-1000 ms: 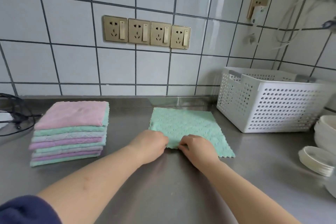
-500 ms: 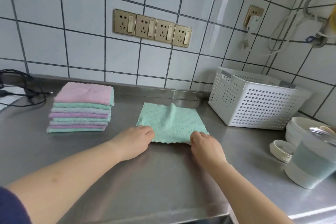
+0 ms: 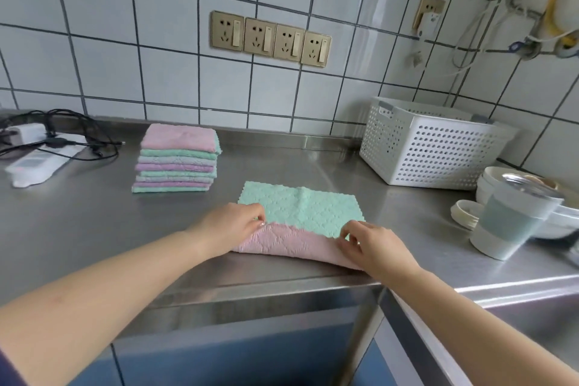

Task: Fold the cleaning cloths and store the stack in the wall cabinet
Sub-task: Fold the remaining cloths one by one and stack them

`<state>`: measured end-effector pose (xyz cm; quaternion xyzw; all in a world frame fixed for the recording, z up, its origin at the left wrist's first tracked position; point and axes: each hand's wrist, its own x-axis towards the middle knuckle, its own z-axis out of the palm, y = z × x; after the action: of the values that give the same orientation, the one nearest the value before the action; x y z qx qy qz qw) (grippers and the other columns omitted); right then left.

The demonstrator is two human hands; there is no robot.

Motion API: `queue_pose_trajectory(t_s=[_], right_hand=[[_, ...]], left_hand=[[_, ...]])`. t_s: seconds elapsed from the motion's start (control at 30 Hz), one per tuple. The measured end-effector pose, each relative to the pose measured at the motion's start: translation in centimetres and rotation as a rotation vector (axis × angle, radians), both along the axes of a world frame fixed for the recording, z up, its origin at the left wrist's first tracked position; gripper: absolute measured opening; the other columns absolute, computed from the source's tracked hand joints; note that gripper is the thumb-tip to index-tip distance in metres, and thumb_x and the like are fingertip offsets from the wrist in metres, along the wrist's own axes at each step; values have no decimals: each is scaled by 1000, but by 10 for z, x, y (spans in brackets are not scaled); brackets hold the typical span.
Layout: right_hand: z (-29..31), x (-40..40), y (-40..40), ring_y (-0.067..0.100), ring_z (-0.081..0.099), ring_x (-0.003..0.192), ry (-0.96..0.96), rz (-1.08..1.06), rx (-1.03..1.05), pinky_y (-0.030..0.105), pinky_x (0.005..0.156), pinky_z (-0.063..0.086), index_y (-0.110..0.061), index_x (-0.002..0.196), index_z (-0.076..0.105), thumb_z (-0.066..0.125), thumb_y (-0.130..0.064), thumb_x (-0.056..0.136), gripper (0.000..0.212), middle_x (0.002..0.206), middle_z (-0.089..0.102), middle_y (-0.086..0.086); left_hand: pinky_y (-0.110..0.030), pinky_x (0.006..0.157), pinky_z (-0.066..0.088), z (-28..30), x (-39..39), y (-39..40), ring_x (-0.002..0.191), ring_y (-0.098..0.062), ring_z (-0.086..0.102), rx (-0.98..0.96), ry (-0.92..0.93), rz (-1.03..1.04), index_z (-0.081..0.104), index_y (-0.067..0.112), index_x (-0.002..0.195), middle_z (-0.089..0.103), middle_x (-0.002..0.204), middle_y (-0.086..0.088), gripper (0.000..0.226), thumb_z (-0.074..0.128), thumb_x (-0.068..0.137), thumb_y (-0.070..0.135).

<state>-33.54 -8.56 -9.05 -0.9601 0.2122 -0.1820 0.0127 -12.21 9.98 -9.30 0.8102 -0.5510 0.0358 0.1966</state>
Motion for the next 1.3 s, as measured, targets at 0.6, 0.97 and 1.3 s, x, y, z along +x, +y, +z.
queue_pose_trajectory(t_s=[0.6, 0.97, 1.3], right_hand=[[19, -52, -2, 3, 51, 70, 162, -30, 450, 16, 63, 39, -32, 77, 52, 66, -36, 84, 17, 79, 58, -13], [11, -11, -15, 14, 52, 77, -442, -237, 804, 26, 66, 39, -20, 85, 65, 52, -20, 93, 15, 79, 61, -5], [8, 43, -50, 19, 55, 95, -379, -324, 450, 23, 74, 35, -15, 102, 65, 52, -18, 92, 16, 97, 65, -1]], left_hand=[[-8, 86, 34, 8, 13, 68, 101, 6, 51, 354, 244, -149, 61, 26, 109, 55, 110, 20, 40, 71, 76, 45], [-22, 56, 28, 5, 13, 41, 60, -13, 36, -252, 571, 149, 54, 14, 106, 40, 67, -2, 17, 59, 89, 13], [-18, 77, 29, -11, 35, 4, 101, -25, 53, -263, 139, 132, 59, 18, 126, 49, 99, 1, 39, 46, 93, 1]])
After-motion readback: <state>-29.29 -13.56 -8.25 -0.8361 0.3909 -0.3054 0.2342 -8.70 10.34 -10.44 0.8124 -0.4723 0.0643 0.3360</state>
